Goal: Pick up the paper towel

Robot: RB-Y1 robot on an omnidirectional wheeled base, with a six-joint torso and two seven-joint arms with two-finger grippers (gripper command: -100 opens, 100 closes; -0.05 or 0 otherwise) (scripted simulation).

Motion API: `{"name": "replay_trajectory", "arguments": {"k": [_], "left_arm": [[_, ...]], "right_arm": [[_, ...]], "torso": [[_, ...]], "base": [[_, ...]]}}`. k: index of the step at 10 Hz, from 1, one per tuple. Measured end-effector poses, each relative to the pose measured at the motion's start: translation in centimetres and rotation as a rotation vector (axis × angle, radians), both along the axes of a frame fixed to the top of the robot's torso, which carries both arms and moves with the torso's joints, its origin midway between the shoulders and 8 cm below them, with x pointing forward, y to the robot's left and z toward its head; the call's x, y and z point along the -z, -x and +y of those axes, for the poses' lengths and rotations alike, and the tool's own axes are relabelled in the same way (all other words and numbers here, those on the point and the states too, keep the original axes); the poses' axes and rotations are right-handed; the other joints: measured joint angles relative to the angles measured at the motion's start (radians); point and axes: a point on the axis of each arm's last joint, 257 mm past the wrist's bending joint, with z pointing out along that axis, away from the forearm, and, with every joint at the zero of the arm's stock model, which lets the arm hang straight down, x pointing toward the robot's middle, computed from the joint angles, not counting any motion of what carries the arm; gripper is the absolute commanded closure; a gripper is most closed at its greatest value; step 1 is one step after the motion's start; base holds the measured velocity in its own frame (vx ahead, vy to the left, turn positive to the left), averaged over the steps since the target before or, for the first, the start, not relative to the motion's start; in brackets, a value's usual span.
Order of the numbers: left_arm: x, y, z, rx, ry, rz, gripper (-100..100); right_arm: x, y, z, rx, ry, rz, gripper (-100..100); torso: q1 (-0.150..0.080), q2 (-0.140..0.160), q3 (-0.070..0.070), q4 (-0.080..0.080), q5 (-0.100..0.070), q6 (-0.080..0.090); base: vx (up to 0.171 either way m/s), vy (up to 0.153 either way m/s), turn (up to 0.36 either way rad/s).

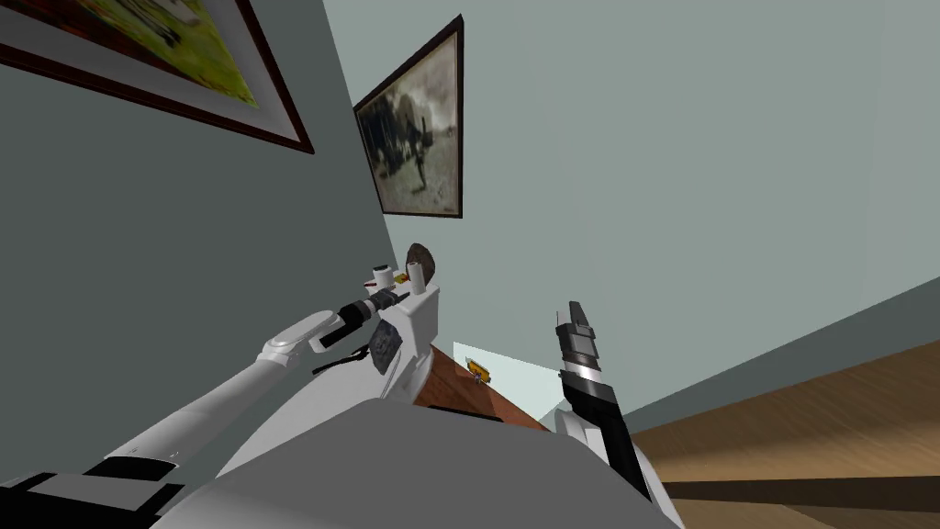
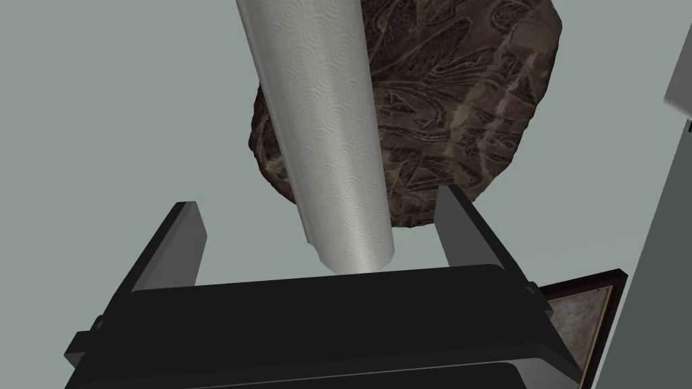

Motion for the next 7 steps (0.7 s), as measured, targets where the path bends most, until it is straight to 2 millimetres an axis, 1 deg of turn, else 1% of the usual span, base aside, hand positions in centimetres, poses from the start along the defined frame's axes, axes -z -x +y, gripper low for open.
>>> {"name": "replay_trajectory", "arguments": {"k": [1,2,3,4,5,6,7], "left_arm": [[0.3,0.3,0.3,0.004,-0.024,0.013,-100],[0.6,0.5,0.6,0.008,-0.045,0.025,-100],[0.7,0.7,0.8,0.014,-0.063,0.034,-100],[0.6,0.9,0.7,0.027,-0.074,0.042,-100],[0.4,0.9,-0.6,0.061,-0.062,0.047,-100],[0.4,1.2,-2.0,0.092,-0.039,0.05,-100],[0.6,1.3,-3.3,0.119,-0.018,0.052,-100]], "right_arm": [[0.0,0.0,0.0,0.0,0.0,0.0,0],[0.0,0.0,0.0,0.0,0.0,0.0,0],[0.0,0.0,0.0,0.0,0.0,0.0,0],[0.0,0.0,0.0,0.0,0.0,0.0,0],[0.0,0.0,0.0,0.0,0.0,0.001,0],[0.0,0.0,0.0,0.001,0.0,0.001,0],[0.0,0.0,0.0,0.001,0.0,0.001,0]], "torso": [[0.0,0.0,0.0,0.0,0.0,0.0],[-0.001,-0.001,0.0,0.0,0.0,0.0],[-0.001,-0.004,-0.002,-0.001,0.0,0.0],[-0.001,-0.008,-0.004,-0.002,0.0,0.0],[0.002,-0.015,-0.009,-0.003,0.0,0.0],[0.001,-0.024,-0.013,-0.005,0.001,0.0],[-0.001,-0.027,-0.015,-0.006,0.0,0.0]], "base": [[-0.157,0.097,-0.121],[-0.094,0.085,-0.126],[-0.045,0.094,-0.121],[0.089,0.144,0.002],[0.216,0.13,0.079],[0.225,0.091,0.093],[0.239,0.066,0.124]]}}
